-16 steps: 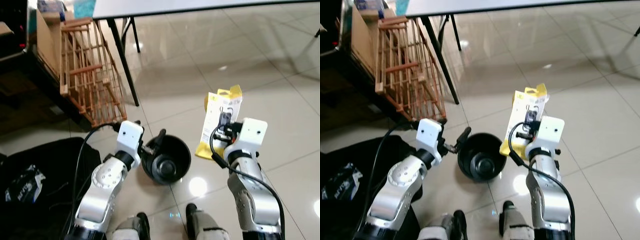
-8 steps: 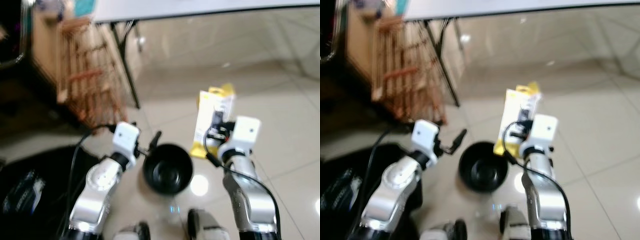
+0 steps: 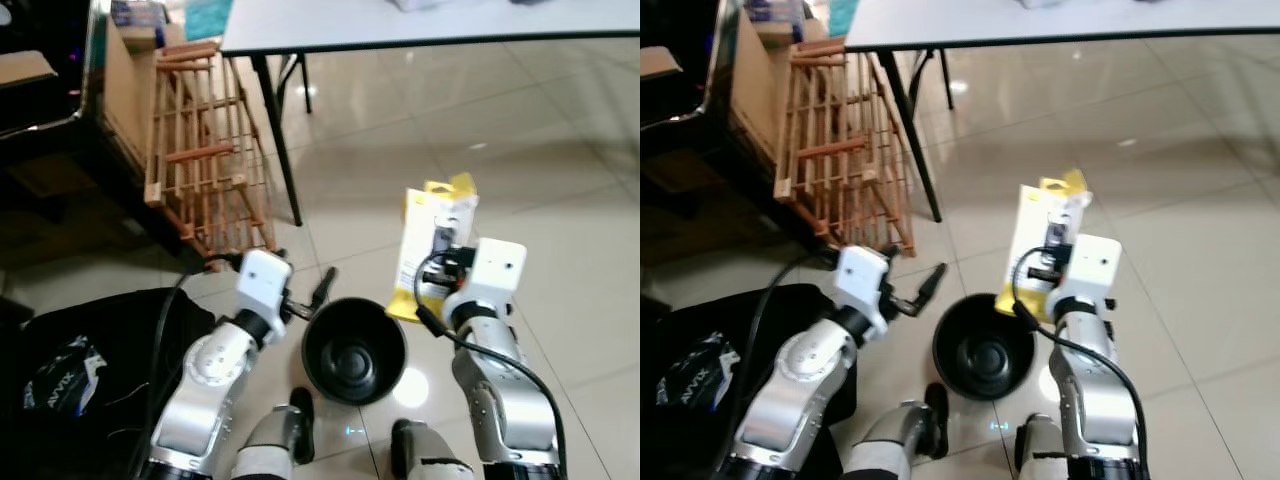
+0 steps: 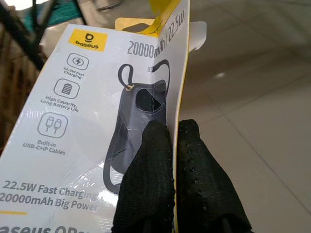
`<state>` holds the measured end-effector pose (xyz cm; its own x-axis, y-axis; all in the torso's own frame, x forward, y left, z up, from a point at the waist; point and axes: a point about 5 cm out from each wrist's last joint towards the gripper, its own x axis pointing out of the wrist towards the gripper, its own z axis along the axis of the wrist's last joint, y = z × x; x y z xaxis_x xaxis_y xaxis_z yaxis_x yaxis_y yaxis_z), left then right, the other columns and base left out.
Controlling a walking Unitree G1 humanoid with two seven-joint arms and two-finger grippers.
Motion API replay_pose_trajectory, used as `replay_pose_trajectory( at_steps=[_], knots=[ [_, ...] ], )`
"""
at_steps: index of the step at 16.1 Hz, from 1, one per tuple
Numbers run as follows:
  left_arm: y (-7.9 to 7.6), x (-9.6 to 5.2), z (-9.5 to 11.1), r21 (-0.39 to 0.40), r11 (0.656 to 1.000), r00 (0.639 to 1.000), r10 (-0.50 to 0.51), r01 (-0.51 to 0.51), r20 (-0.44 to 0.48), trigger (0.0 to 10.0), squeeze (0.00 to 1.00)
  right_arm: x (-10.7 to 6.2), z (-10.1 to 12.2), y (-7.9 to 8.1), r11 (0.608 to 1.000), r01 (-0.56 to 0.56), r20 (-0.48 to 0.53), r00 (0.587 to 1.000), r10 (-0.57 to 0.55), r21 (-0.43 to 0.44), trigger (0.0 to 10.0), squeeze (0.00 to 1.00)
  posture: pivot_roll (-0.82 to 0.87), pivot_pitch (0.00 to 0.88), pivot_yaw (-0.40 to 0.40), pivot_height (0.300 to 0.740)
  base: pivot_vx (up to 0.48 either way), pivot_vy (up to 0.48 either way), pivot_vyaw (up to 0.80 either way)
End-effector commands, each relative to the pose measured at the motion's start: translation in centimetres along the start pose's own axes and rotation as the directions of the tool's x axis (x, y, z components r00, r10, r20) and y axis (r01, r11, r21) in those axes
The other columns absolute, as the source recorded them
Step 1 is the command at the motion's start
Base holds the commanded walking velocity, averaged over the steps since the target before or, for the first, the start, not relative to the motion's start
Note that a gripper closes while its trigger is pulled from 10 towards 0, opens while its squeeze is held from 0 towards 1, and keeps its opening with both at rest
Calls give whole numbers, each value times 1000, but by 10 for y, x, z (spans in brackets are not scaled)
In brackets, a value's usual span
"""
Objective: Picking trash to rubbish bin
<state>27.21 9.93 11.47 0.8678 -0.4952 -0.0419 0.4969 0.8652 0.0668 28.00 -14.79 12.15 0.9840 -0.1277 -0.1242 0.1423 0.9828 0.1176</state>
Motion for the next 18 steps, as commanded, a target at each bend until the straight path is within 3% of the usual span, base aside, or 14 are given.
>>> replay_pose_trajectory(
  at_steps=[1,4,14,18],
  knots=[
    [3,-5,-2,7,1000,1000,8,-7,-16,10000,0,-2,-4,2,1000,-3,-17,1000,3,6,0,0,-36,287,88,740,0,0,0],
    [1,-5,-3,6,1000,1000,0,0,-19,10000,0,-2,-6,2,1000,-5,-24,1000,5,8,0,0,-36,287,88,740,0,0,-156],
    [-1,-6,-4,7,1000,999,-24,24,-30,10000,0,-2,-8,3,1000,0,-30,1000,0,10,0,0,-33,289,93,740,0,0,-773],
    [-5,-6,-6,43,998,998,-47,49,-45,10000,0,-1,-8,3,1000,-2,-26,1000,2,7,0,0,-30,289,93,740,0,0,0]
  ],
)
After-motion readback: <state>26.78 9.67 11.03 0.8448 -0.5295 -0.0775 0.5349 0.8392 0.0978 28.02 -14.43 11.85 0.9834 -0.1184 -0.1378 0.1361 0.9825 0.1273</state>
